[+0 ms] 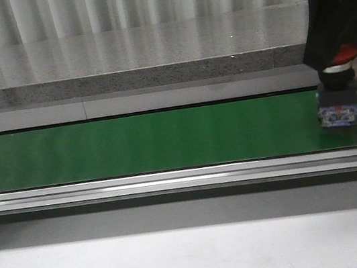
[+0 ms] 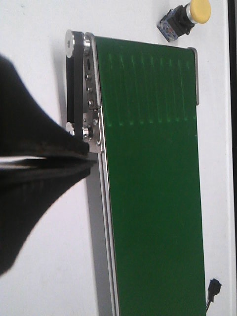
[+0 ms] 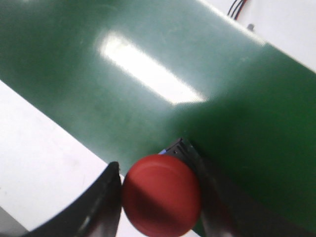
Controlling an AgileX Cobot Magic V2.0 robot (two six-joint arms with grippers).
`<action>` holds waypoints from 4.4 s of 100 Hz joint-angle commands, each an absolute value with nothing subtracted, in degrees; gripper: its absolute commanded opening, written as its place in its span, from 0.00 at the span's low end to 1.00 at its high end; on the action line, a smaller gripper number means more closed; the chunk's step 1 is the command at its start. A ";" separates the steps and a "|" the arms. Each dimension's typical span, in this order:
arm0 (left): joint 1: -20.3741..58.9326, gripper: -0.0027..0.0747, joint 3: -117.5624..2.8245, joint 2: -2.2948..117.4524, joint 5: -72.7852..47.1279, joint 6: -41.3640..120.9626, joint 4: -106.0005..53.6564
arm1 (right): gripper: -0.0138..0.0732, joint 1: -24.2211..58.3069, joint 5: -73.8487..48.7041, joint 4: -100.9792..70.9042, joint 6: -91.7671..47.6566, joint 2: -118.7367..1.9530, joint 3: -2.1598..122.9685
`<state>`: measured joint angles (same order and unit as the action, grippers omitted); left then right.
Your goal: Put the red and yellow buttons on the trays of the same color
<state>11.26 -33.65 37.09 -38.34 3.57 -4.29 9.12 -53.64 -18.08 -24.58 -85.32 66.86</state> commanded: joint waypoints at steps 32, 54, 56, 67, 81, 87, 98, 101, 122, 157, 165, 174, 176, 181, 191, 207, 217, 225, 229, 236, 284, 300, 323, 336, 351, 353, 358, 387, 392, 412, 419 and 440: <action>11.76 0.01 -35.18 37.07 -34.42 3.56 -4.69 | 0.32 -11.92 -46.19 -19.49 -14.36 -78.01 75.63; 11.76 0.01 -35.18 37.07 -34.42 3.56 -4.69 | 0.32 -25.63 -39.18 -19.49 -7.72 -78.80 75.96; 11.76 0.01 -35.18 37.07 -34.42 3.56 -4.69 | 0.32 -26.38 -38.83 -19.49 -6.93 -78.95 75.96; 11.76 0.01 -35.18 37.07 -34.42 3.56 -4.69 | 0.32 -31.71 -38.11 -19.63 -4.49 -80.57 76.17; 11.76 0.01 -35.18 37.07 -34.42 3.56 -4.69 | 0.32 -36.36 -35.43 -22.61 -4.35 -84.07 76.84; 11.76 0.01 -35.18 37.07 -34.42 3.56 -4.69 | 0.32 -37.64 -34.82 -23.86 -4.35 -86.15 77.87; 11.76 0.01 -35.18 37.07 -34.42 3.56 -4.69 | 0.32 -38.77 -33.23 -24.54 -4.35 -90.07 79.60; 11.76 0.01 -35.18 37.07 -34.42 3.56 -4.69 | 0.32 -38.99 -32.45 -24.54 -4.35 -91.00 80.05; 11.76 0.01 -35.18 37.07 -34.42 3.56 -4.69 | 0.32 -39.22 -27.94 -25.31 -4.35 -97.32 81.39; 11.76 0.01 -35.18 37.07 -34.42 3.56 -4.69 | 0.32 -39.22 -23.89 -26.95 -4.35 -104.86 81.39; 11.76 0.01 -35.18 37.07 -34.42 3.56 -4.69 | 0.32 -39.22 -23.29 -27.11 -4.35 -106.12 81.39; 11.76 0.01 -35.18 37.07 -34.42 3.56 -4.69 | 0.32 -39.22 -22.91 -27.39 -4.35 -107.29 81.39; 11.76 0.01 -35.18 37.07 -34.42 3.56 -4.69 | 0.32 -39.22 -22.79 -27.47 -4.35 -107.56 81.39; 11.76 0.01 -35.18 37.07 -34.42 3.56 -4.69 | 0.33 -39.22 -22.75 -27.47 -4.35 -108.01 81.39; 11.76 0.01 -35.18 37.07 -34.42 3.56 -4.69 | 0.38 -39.22 -23.00 -28.23 -4.35 -108.48 81.39; 11.76 0.01 -35.18 37.07 -34.42 3.56 -4.69 | 0.74 -39.22 -23.03 -28.23 -4.46 -108.42 81.39; 11.76 0.01 -35.18 37.07 -34.42 3.56 -4.69 | 0.82 -39.22 -23.39 -28.23 -4.46 -107.99 81.39; 11.76 0.01 -35.18 37.07 -34.42 3.56 -4.69 | 0.82 -39.22 -24.35 -28.18 -4.86 -106.99 81.32; 11.76 0.01 -35.18 37.07 -34.42 3.56 -4.69 | 0.82 -39.22 -24.88 -27.88 -5.55 -105.99 81.32; 11.76 0.01 -35.18 37.07 -34.42 3.56 -4.69 | 0.82 -39.04 -25.93 -27.29 -7.17 -103.83 81.13; 11.76 0.01 -35.18 37.07 -34.42 3.56 -4.69 | 0.08 -31.79 -26.40 -26.80 -13.04 -81.33 70.67; 11.76 0.01 -35.18 37.07 -34.42 3.56 -4.69 | 0.08 -28.59 -28.10 -25.35 -14.10 -72.97 66.46; 11.76 0.01 -35.18 37.07 -34.42 3.56 -4.69 | 0.08 -21.56 -32.22 -24.30 -20.83 -62.03 61.90; 11.76 0.01 -35.18 37.07 -34.42 3.56 -4.69 | 0.08 -16.35 -33.80 -24.30 -21.44 -57.65 59.59; 11.76 0.01 -35.18 37.07 -34.42 3.56 -4.69 | 0.08 -9.83 -32.95 -23.67 -21.80 -52.03 55.27; 11.76 0.01 -35.18 37.07 -34.42 3.56 -4.69 | 0.08 -9.03 -32.45 -23.67 -21.80 -51.10 54.52; 11.76 0.01 -35.18 37.07 -34.42 3.56 -4.69 | 0.08 -7.38 -31.12 -23.59 -21.80 -48.89 52.68; 11.76 0.01 -35.18 37.07 -34.42 3.56 -4.69 | 0.08 -4.97 -25.59 -20.35 -21.80 -31.37 39.51; 11.76 0.01 -35.18 37.07 -34.42 3.56 -4.69 | 0.08 -4.97 -26.07 -20.35 -21.80 -28.21 37.43; 11.76 0.01 -35.18 37.07 -34.42 3.56 -4.69 | 0.08 -4.88 -34.02 -20.30 -21.80 -16.62 31.71; 11.76 0.01 -35.18 37.07 -34.42 3.56 -4.69 | 0.08 -4.88 -35.73 -20.30 -21.80 -13.36 31.14; 11.76 0.01 -35.18 37.07 -34.42 3.56 -4.69 | 0.08 -4.88 -42.64 -20.30 -21.80 -6.42 31.10</action>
